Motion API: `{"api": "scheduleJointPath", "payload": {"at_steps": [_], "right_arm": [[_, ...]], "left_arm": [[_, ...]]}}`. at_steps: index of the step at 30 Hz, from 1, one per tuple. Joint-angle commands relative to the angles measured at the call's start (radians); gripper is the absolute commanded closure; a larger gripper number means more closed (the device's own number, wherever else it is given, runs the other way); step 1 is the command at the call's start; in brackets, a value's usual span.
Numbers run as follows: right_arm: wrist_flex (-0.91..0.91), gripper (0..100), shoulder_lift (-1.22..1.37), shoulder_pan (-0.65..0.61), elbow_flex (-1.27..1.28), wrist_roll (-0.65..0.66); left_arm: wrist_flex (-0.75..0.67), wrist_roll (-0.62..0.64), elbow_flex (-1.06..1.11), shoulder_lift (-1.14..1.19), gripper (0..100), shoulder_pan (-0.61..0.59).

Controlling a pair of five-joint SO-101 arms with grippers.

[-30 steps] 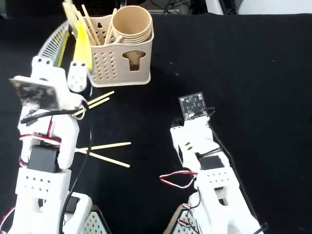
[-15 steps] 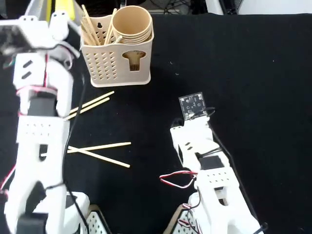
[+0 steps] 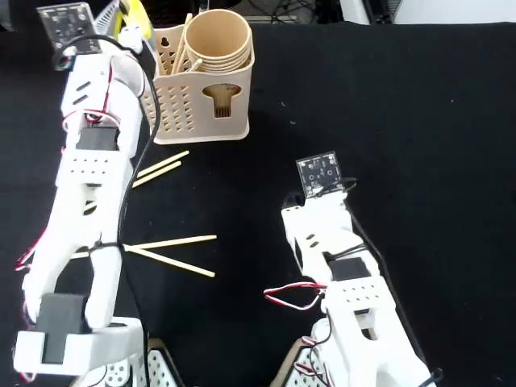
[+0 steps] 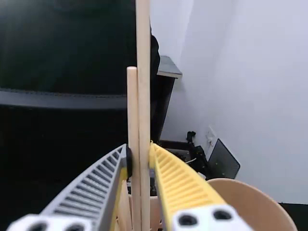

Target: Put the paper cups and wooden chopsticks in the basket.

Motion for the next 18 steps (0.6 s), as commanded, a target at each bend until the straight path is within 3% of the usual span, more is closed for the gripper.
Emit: {"api": "scheduleJointPath", "payload": {"at_steps": [1, 7, 11, 18], "right_arm": [[-0.02, 98.4, -0.015, 0.014, -0.002, -0.008], [-0.02, 98.4, -0.015, 0.014, -0.002, -0.008], [-0.02, 98.4, -0.015, 0.014, -0.002, -0.008], [-0.02, 98.4, -0.015, 0.012, -0.002, -0.008]], "left_arm": [[-0.025, 0.006, 0.004, 0.008, 97, 0.019], [-0.023, 0.006, 0.021, 0.006, 96, 0.035], [-0.017, 0.008, 0.027, 0.006, 86, 0.027], [-0.015, 0.006, 0.019, 0.005, 86, 0.025]]}}
